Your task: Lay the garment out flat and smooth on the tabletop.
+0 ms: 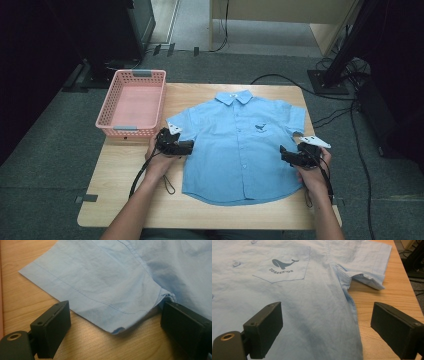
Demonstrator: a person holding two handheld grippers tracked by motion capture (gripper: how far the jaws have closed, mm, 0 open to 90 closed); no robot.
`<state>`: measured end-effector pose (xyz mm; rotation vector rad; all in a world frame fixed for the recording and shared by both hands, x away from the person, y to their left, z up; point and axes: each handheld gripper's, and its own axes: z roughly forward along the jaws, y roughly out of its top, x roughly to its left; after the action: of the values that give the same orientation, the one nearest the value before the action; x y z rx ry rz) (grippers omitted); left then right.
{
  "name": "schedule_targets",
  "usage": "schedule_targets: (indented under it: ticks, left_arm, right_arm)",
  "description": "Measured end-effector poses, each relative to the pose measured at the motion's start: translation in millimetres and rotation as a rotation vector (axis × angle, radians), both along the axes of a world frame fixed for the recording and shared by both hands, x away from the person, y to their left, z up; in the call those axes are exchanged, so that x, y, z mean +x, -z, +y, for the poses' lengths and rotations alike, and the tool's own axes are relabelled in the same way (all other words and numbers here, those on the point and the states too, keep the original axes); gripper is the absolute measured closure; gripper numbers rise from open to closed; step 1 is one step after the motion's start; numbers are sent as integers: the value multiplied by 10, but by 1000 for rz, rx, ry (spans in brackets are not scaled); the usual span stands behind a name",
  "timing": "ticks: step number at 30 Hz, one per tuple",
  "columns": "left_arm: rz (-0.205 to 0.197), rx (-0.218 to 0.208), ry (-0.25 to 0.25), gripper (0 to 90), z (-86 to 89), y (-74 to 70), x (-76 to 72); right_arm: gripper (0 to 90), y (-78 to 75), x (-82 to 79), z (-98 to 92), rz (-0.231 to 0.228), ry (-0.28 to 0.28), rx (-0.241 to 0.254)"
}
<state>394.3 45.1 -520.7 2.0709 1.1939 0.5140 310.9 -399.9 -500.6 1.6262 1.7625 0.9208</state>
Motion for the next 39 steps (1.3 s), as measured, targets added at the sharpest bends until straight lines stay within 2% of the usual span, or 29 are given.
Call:
schedule_targets:
  ticks: [7, 14, 21, 39]
  left_arm:
    - [-1, -2, -1, 98, 17, 1, -1]
    - [1, -1, -8, 98, 38, -1, -3]
    - [1, 0, -14, 98, 54, -1, -3]
    - [0, -1, -18, 98, 58, 0, -1]
  right_arm:
    - [102, -76, -104, -24, -2, -7, 3]
    - [99, -96, -220, -39, 7, -22, -4]
    - [98, -130, -372, -83, -4, -19, -11]
    - [95, -40, -682, -314, 17, 16, -5]
